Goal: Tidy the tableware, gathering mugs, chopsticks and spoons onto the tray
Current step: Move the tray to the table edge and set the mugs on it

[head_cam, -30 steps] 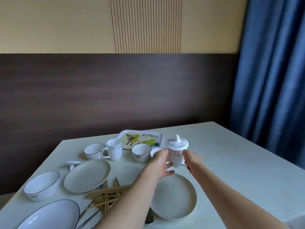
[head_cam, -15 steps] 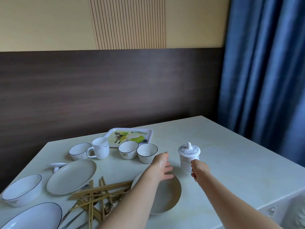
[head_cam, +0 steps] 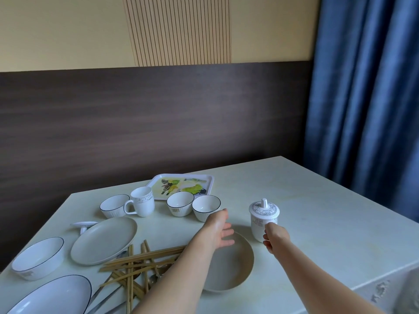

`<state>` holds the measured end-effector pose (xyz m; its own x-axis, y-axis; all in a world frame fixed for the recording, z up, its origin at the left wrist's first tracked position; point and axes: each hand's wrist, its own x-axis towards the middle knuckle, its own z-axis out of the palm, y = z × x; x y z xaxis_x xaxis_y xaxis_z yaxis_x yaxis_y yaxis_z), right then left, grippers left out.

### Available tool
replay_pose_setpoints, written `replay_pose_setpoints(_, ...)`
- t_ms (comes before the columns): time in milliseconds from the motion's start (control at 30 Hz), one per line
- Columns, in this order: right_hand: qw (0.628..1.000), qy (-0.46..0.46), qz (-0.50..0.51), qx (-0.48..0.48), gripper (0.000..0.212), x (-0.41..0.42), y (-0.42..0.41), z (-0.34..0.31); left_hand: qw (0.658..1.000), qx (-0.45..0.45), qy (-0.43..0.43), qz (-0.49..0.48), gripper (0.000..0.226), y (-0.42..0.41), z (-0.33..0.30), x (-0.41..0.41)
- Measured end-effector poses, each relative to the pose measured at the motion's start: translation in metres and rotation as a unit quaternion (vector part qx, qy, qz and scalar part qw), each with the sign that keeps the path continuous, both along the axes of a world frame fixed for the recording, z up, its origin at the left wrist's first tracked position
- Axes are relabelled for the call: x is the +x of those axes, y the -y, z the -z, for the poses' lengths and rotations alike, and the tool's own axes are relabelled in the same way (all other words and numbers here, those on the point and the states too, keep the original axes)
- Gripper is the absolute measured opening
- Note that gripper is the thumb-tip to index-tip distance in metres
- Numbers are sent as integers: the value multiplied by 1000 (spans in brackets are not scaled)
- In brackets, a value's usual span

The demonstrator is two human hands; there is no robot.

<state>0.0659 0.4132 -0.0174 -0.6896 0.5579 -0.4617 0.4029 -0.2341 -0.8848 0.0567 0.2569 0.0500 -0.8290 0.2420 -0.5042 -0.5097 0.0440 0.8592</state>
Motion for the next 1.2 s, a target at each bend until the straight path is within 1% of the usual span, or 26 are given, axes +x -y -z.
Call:
replay_pose_setpoints(67,1000,10,-5,20,19,-1,0,-2,1000,0,0,-1,46,4,1,-1)
replay_pose_setpoints(133,998,23,-14,55,14,1,1,-8,1000,-1,1,-2,46,7,2,-2)
replay_pose_setpoints(267,993,40,-22,110,23,4,7,-15,1000,1,0,-6,45,16,2,-3)
replay_pose_setpoints(333,989,47,-23,137,18,6,15,-20,1000,3,1,-7,46,21,1,-3)
replay_pose_setpoints(367,986,51,-24,159,20,7,19,-21,1000,6,2,-8,47,24,0,-2)
replay_pose_setpoints(433,976,66,-7,209,39,10,27,-28,1000,9,3,-10,47,31,-2,-2)
replay_pose_setpoints(500,961,82,13,263,45,16,35,-37,1000,11,1,-13,47,38,-4,-1)
replay_pose_setpoints(633,946,69,64,309,46,16,50,-49,1000,15,-5,-23,47,58,-7,-2)
replay_pose_setpoints(767,935,38,50,348,43,12,77,-61,999,13,-15,-36,49,86,-12,-2)
replay_pose_setpoints(867,929,18,3,369,37,5,106,-64,998,21,-21,-60,49,114,-17,-1)
replay_pose_setpoints(967,930,-9,-71,361,32,-8,139,-56,995,24,-25,-88,47,147,-17,-3)
replay_pose_setpoints(1000,927,-22,-100,360,26,-12,152,-54,994,22,-26,-100,46,160,-17,-4)
replay_pose_setpoints(1067,921,-28,-163,353,6,-22,178,-49,992,20,-27,-124,45,187,-15,-8)
replay_pose_setpoints(1133,910,-35,-226,346,18,-29,204,-45,990,17,-23,-139,44,212,-12,-10)
replay_pose_setpoints(1167,906,-38,-251,339,16,-31,216,-44,989,15,-21,-146,44,225,-10,-11)
replay_pose_setpoints(1200,899,-38,-276,339,7,-33,229,-43,988,12,-19,-155,44,237,-8,-13)
